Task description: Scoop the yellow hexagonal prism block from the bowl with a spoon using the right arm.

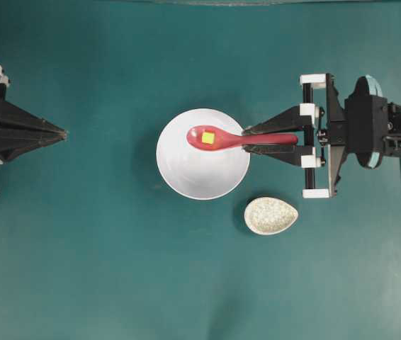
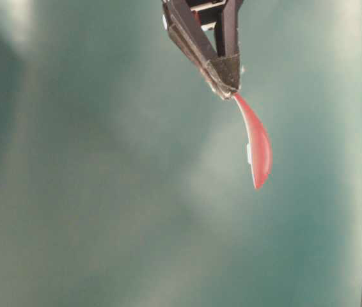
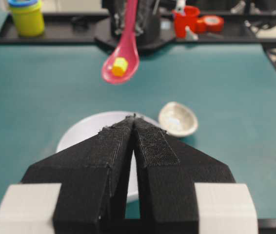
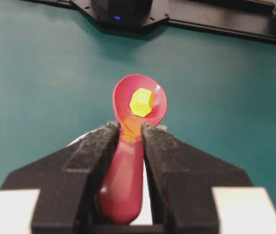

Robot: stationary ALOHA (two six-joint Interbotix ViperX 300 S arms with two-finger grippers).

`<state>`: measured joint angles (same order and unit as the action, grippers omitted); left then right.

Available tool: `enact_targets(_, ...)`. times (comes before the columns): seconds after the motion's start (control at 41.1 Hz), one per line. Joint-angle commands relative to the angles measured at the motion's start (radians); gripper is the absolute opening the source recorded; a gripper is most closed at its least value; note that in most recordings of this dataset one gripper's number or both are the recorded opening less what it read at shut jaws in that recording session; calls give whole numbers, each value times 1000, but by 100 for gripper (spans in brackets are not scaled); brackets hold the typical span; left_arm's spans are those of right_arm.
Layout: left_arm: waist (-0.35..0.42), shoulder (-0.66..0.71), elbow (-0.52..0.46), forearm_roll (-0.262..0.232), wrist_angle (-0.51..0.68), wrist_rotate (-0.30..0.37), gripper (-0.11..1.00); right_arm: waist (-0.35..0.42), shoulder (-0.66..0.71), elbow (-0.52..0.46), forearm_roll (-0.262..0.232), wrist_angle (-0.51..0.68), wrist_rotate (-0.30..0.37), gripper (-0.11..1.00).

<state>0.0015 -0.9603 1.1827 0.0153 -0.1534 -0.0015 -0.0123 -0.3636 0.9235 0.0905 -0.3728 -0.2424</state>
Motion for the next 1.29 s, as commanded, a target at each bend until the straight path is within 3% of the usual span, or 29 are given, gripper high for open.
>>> enact_targets(0.0, 0, 9, -18, 3, -12, -2, 0, 2, -17, -14, -2, -3, 2, 24)
enact_targets(1.265, 0, 12, -17, 3, -17, 0, 0, 3, -11, -17, 0, -3, 12, 24)
